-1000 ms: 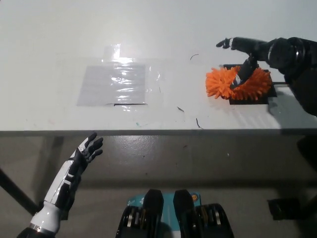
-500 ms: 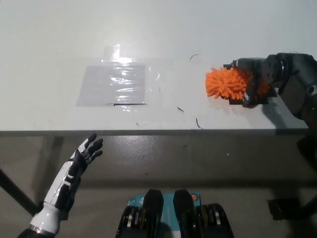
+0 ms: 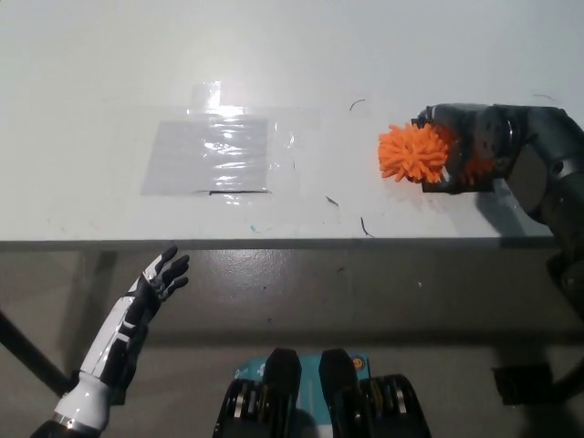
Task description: The robot uses it right hand to pick up an extended orange duster kept in the middle of the desk and presses its handle against the desk to collapse it
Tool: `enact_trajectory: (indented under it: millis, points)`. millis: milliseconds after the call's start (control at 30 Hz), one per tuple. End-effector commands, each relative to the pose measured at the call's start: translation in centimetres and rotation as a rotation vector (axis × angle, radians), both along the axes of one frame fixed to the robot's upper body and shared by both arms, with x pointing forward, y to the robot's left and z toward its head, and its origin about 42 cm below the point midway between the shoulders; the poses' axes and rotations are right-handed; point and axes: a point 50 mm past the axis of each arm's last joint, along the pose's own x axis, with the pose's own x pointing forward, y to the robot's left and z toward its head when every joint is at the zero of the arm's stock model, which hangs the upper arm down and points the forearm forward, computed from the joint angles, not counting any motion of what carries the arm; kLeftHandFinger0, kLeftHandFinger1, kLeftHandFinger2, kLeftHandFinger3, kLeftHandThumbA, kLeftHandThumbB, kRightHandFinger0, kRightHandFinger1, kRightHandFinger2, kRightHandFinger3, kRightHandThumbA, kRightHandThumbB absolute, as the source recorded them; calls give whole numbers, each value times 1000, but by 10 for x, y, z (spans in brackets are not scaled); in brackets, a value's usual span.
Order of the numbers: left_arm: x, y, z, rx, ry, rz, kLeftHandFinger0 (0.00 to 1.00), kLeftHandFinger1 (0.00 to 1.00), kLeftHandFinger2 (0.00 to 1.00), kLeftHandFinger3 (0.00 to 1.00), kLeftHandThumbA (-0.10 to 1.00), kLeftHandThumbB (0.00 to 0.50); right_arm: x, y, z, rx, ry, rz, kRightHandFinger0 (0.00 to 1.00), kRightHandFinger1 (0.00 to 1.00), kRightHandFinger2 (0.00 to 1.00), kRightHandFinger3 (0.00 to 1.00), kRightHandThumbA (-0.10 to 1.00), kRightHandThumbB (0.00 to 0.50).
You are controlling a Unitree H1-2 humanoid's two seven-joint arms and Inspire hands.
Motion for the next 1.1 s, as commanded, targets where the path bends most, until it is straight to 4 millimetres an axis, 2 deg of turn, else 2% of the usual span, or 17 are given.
enact_trajectory:
  millis: [0, 67, 100, 133, 267, 500, 533, 567, 633, 700, 733, 767, 833, 900, 933, 1000, 1067]
  points:
    - [3, 4, 15, 3, -52, -19, 1000, 1000, 1000, 1000, 1000, 260, 6, 15, 39, 215, -387, 106, 2, 120, 276, 337, -89, 229]
    - [3, 4, 15, 3, -52, -19, 1000, 1000, 1000, 1000, 1000, 260, 6, 15, 39, 216, -390, 107, 0, 217, 465, 525, -100, 219]
    - [4, 4, 15, 3, -52, -22, 1000, 1000, 1000, 1000, 1000, 266, 5, 16, 40, 227, -431, 118, 8, 336, 656, 698, -100, 148]
    - [5, 4, 16, 5, -49, -22, 1000, 1000, 1000, 1000, 1000, 267, 5, 16, 41, 246, -458, 125, 36, 383, 703, 763, -100, 158]
    - [6, 4, 17, 4, -47, -23, 1000, 1000, 1000, 1000, 1000, 267, 5, 14, 44, 267, -469, 131, 42, 397, 712, 784, -100, 137]
    - [7, 5, 17, 8, -48, -27, 1000, 1000, 1000, 1000, 1000, 274, 5, 9, 44, 278, -478, 116, 32, 417, 741, 821, -100, 146]
    - [8, 5, 19, 7, -51, -27, 1000, 1000, 1000, 1000, 1000, 269, 6, 3, 44, 265, -474, 98, 42, 434, 764, 856, -100, 106]
    - [8, 5, 19, 7, -49, -27, 1000, 1000, 1000, 1000, 1000, 266, 6, 2, 44, 261, -476, 97, 50, 451, 785, 886, -100, 104]
    - [7, 5, 18, 5, -46, -27, 1000, 1000, 1000, 1000, 1000, 266, 6, 0, 44, 255, -476, 96, 67, 460, 773, 824, -100, 105]
    - [5, 5, 17, 1, -38, -27, 1000, 1000, 1000, 1000, 1000, 274, 6, -3, 45, 260, -481, 100, 18, 421, 730, 719, -100, 99]
    - [5, 5, 17, 1, -38, -27, 1000, 1000, 1000, 1000, 1000, 274, 6, -3, 45, 260, -481, 100, 16, 420, 729, 716, -100, 100]
    - [4, 6, 15, 0, -39, -25, 1000, 1000, 1000, 1000, 1000, 265, 7, -3, 48, 253, -488, 94, 22, 426, 784, 780, -100, 107]
    - [2, 6, 14, -1, -40, -23, 1000, 1000, 1000, 1000, 1000, 262, 8, -3, 52, 242, -499, 86, 35, 521, 919, 912, -100, 110]
    - [2, 6, 14, -1, -40, -23, 1000, 1000, 1000, 1000, 1000, 261, 8, -3, 52, 242, -499, 85, 39, 531, 927, 927, -100, 114]
    - [0, 6, 12, -8, -32, -19, 1000, 1000, 1000, 1000, 1000, 277, 9, -9, 75, 310, -582, 103, 36, 526, 915, 974, -100, 88]
    - [0, 5, 12, -7, -30, -20, 1000, 1000, 1000, 1000, 1000, 274, 11, -11, 95, 340, -648, 106, 34, 519, 891, 983, -100, 108]
    - [0, 5, 12, -7, -30, -20, 1000, 1000, 1000, 1000, 1000, 273, 11, -11, 96, 342, -654, 106, 33, 518, 888, 983, -100, 109]
